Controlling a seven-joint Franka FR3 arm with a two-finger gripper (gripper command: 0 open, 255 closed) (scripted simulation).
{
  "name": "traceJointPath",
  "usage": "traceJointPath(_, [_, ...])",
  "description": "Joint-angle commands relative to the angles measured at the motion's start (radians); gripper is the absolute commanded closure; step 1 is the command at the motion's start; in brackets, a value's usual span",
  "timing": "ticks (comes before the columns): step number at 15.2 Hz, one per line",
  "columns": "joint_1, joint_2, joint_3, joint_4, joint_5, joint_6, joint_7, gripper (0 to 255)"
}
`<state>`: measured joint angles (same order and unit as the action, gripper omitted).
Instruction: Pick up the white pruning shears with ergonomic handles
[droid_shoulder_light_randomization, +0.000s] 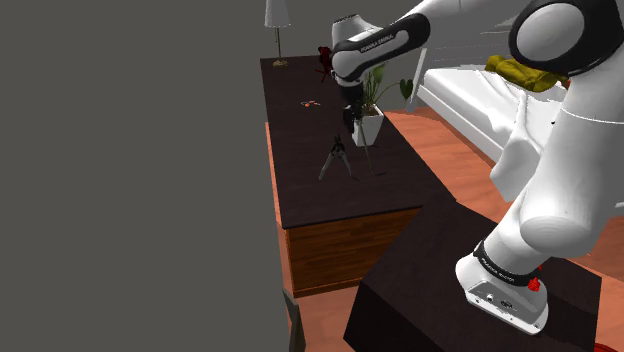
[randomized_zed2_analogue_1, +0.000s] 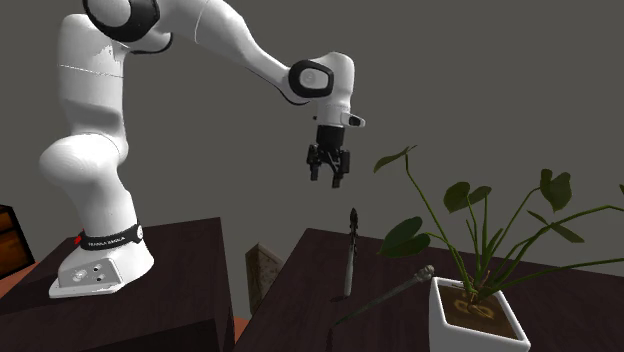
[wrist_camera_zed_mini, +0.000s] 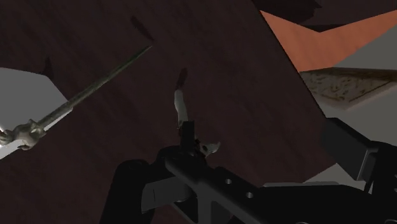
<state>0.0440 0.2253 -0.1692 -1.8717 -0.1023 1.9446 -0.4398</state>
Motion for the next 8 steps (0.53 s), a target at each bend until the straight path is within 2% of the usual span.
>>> traceJointPath(1, [-0.002, 0.088, 0.005, 0.073, -0.001, -0.007, -0.029, 0])
traceJointPath(8, [-0.017, 0.405, 0.025, 0.378, -0.015, -0.067, -0.122, 0])
